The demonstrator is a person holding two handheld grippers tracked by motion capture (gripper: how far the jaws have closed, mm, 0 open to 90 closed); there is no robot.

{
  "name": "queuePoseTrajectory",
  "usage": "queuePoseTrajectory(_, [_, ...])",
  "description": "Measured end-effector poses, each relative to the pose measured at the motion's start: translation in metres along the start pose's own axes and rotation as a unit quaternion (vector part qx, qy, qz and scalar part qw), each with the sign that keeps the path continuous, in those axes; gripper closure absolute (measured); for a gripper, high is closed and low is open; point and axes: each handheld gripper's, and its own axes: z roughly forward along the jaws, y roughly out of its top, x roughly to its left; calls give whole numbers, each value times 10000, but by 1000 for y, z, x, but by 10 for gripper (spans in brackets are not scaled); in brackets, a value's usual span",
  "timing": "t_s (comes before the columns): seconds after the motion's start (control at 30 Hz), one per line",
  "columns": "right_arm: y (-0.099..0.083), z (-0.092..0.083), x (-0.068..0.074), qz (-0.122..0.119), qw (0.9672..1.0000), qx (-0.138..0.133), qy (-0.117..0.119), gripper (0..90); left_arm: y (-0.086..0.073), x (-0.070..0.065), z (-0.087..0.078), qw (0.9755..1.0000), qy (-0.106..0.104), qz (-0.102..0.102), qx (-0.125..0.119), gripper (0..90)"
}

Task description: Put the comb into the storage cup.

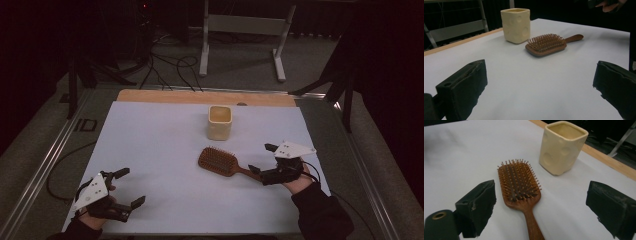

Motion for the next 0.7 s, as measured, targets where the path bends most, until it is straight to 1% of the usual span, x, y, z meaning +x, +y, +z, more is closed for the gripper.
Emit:
queuePoseTrajectory(0.07, [-1,3,-2,14,10000,59,40,106,0,0,0,10000,2,-4,-10,0])
queuePoseTrajectory(0.23, [-5,9,-6,38,9998,174,41,121,0,0,-1,10000,1,7,-8,0])
queuePoseTrajectory(0.5, [-11,19,-12,168,9993,333,38,137,0,0,-1,10000,-8,5,-7,0])
queuePoseTrajectory(0.57, [-14,21,-13,198,9991,383,28,162,0,0,-1,10000,-9,8,-6,0])
queuePoseTrajectory(0.63, [-15,23,-14,170,9989,440,21,167,0,0,-1,10000,-15,1,-8,0])
queuePoseTrajectory(0.7, [-17,24,-14,200,9987,478,-8,220,0,0,-1,10000,-17,3,-6,0])
